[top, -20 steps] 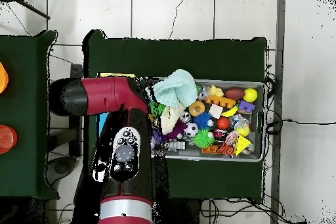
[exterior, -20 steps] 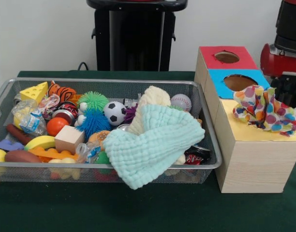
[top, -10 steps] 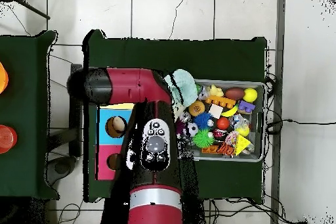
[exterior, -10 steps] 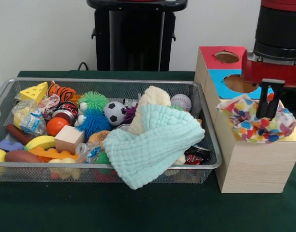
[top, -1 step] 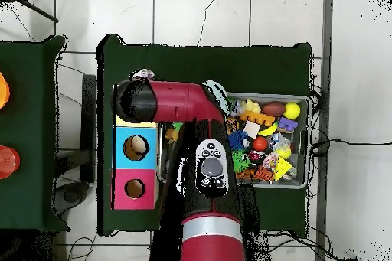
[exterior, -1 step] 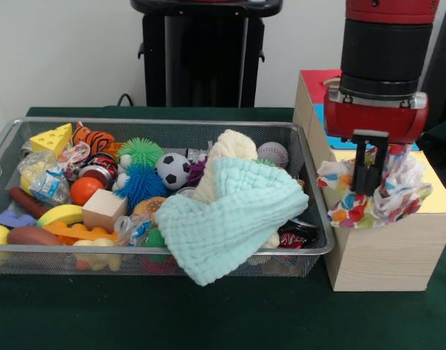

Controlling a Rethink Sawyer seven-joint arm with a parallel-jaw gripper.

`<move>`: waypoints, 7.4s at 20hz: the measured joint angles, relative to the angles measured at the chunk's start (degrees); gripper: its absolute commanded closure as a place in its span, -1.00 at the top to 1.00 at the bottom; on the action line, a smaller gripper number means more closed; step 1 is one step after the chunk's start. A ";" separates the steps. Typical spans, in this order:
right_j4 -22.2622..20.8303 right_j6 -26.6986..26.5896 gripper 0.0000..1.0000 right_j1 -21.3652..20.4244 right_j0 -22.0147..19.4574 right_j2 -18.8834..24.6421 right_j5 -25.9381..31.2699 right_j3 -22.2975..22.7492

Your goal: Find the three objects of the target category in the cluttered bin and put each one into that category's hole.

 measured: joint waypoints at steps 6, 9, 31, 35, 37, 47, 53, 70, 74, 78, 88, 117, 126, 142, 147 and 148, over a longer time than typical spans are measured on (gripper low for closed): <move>-1.81 0.00 -1.00 -0.87 0.32 0.17 -1.74 3.22; -2.05 0.00 -1.00 -1.27 1.30 0.17 -1.76 4.63; -0.88 0.00 -1.00 -2.48 5.98 0.03 2.12 6.33; -1.07 0.00 -1.00 -1.65 5.73 0.03 0.67 5.85; -1.24 0.00 -1.00 -1.20 5.63 0.00 -0.23 5.61; -1.77 0.00 -1.00 0.24 5.67 -0.17 -1.85 4.90; -1.49 0.00 -1.00 0.44 5.38 0.10 -2.08 5.00; -1.54 0.00 -1.00 2.09 -0.76 5.84 -15.56 10.27; -1.54 0.00 -1.00 2.71 -4.82 10.08 -17.88 12.04; -1.51 0.00 -1.00 3.51 -6.49 11.95 -19.82 12.94; -1.31 0.00 -1.00 3.07 0.21 6.02 -18.39 12.26; -0.48 0.00 -1.00 1.72 -1.45 8.37 -23.27 16.08; -0.48 0.00 -1.00 1.01 -0.53 7.30 -19.81 15.40; 2.39 0.00 -1.00 3.36 -17.77 25.26 -21.42 22.12; 2.54 0.00 -1.00 3.98 -20.09 27.69 -22.05 23.14; 2.52 0.00 -1.00 4.02 -20.31 27.96 -22.57 23.41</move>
